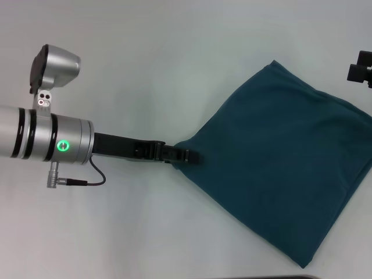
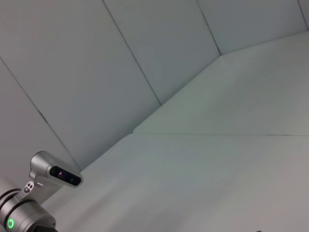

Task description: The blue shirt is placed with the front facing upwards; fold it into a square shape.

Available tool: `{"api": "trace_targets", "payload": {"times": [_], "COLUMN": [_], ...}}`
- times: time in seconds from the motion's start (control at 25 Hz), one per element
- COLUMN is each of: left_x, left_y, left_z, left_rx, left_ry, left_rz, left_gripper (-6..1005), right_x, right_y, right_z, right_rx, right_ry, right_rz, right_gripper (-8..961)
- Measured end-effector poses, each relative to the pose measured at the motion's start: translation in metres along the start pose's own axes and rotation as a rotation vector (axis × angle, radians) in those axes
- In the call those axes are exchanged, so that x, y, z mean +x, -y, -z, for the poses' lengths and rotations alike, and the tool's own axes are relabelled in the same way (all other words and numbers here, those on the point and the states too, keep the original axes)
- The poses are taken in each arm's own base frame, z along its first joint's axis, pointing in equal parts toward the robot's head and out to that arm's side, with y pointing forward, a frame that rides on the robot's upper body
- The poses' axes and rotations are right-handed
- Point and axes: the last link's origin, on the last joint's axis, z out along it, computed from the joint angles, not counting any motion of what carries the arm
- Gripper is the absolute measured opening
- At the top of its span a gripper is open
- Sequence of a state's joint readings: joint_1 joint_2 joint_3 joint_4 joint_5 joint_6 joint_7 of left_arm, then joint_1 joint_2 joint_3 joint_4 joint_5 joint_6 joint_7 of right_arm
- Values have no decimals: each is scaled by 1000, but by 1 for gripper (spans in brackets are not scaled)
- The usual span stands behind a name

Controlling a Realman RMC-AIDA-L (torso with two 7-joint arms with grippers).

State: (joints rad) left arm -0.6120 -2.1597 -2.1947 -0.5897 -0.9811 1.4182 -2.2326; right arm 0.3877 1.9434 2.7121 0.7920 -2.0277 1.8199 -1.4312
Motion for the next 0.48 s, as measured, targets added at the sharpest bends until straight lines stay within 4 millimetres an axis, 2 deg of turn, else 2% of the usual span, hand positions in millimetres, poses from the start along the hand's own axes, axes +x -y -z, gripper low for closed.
{"api": "trace_targets", "payload": {"times": [0.48], "left_x": [2], "left_y": [0], "left_z": [-3], "left_rx": [18], "left_ry": [14], "left_rz": [-15], "left_gripper": [467], "right_x": [0], "right_y": [-1], "right_z": [0], "right_rx": [-6], "right_ry": [1], "right_rz": [-1], "right_gripper": [915]}}
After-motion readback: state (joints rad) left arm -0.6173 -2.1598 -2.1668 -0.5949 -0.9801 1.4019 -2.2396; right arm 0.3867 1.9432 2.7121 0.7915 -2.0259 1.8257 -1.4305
